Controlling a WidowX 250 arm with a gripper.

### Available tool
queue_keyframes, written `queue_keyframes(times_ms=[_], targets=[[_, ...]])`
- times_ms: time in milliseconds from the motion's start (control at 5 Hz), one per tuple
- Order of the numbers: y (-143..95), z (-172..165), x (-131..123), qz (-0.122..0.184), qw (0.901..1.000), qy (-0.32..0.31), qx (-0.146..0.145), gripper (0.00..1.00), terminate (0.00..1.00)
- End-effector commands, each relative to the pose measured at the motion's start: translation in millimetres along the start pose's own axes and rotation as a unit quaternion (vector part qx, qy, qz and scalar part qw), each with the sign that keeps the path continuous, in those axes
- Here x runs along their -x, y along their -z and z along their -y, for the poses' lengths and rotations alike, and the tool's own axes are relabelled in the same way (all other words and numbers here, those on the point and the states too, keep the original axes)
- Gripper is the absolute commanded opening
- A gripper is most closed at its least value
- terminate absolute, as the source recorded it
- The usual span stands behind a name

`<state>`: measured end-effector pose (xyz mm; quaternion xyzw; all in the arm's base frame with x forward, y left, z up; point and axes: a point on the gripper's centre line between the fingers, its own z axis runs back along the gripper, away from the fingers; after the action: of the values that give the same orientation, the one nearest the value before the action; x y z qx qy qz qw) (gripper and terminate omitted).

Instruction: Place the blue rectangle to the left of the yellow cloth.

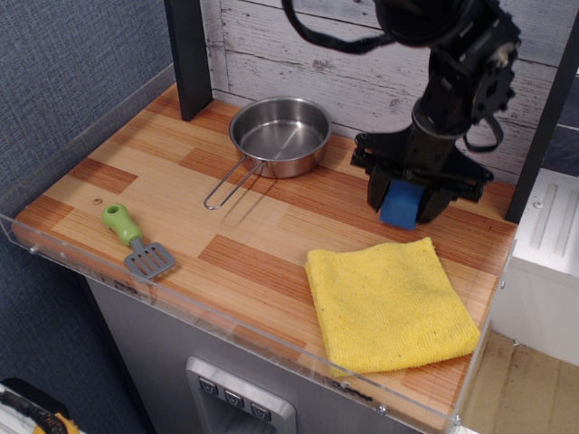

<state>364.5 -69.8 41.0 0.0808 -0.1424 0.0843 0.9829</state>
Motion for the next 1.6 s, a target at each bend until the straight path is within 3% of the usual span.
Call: queue_keyframes(times_ms=[0,200,400,800,1400], targets=[[-83,-33,-5,0.103,0.9931,-0.056,0.004,0.0,0.0],[-98,-58,19,0.102,0.9921,-0.072,-0.013,0.0,0.0],[-96,-79,47,0.073,0.9933,-0.074,-0.049,0.0,0.0],[-90,-105,84,0.029,0.9922,-0.089,-0.083,0.0,0.0],[-40,-111,107,-0.036,0.9935,-0.068,-0.084,0.0,0.0]])
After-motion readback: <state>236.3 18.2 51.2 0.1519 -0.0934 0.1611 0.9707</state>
